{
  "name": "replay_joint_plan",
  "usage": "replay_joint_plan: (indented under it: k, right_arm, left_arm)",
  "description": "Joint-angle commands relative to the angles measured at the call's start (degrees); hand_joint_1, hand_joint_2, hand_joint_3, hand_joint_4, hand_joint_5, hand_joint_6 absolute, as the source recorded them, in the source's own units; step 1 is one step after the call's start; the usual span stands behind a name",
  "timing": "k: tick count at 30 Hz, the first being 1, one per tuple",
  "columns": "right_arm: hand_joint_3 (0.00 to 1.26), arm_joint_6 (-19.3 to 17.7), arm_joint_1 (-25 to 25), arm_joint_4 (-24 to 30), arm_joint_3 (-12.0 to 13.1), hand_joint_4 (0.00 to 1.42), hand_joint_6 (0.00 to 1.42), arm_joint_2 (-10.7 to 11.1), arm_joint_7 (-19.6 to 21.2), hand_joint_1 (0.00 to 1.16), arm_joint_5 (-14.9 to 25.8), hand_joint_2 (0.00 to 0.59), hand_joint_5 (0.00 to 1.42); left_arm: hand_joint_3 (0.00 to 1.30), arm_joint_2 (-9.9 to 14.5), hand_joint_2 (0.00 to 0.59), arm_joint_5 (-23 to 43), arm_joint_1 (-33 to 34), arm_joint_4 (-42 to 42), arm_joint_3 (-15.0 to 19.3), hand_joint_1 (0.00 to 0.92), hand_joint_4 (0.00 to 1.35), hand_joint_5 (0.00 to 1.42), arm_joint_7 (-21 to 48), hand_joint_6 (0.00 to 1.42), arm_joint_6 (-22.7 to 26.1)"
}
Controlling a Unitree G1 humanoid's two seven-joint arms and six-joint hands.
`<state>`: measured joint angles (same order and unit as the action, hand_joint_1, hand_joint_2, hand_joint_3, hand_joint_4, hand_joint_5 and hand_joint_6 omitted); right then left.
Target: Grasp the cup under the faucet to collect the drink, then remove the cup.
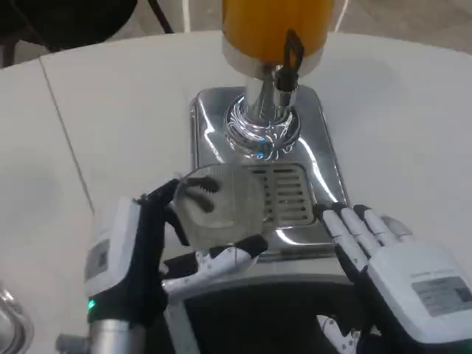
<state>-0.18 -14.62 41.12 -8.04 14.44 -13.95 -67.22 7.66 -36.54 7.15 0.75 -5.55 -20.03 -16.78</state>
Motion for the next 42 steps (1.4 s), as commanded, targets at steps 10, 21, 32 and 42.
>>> replay_joint_plan:
  k: [10, 21, 32, 42]
  right_arm:
    - [0.00, 1.6, 0.4, 3.0, 2.1, 0.00, 0.05, -0.1, -4.1, 0.47, -0.2, 0.555, 0.00]
    - [0.00, 3.4, 2.1, 2.6, 0.6, 0.00, 0.05, -2.5, -5.8, 0.47, -2.4, 0.550, 0.00]
    - [0.00, 4.5, 4.7, 1.7, -0.5, 0.00, 0.05, -3.5, -8.0, 0.47, -3.7, 0.549, 0.00]
    - [0.00, 5.3, 5.6, 1.6, -0.1, 0.00, 0.05, -3.4, -9.3, 0.47, -3.3, 0.549, 0.00]
  left_arm:
    - [1.19, -2.3, 0.056, -1.3, 19.5, 24.6, -5.6, 0.541, 1.10, 1.42, -12.5, 1.42, -2.5]
    - [1.21, -4.1, 0.056, 0.5, 30.4, 41.7, -8.2, 0.543, 1.10, 1.42, -17.9, 1.42, -5.5]
    - [1.18, -5.0, 0.058, 1.0, 38.3, 54.3, -9.3, 0.546, 1.08, 1.42, -25.2, 1.42, -5.4]
    - [0.96, -5.0, 0.073, 1.2, 40.6, 59.4, -11.3, 0.543, 1.06, 1.27, -26.6, 1.36, -5.8]
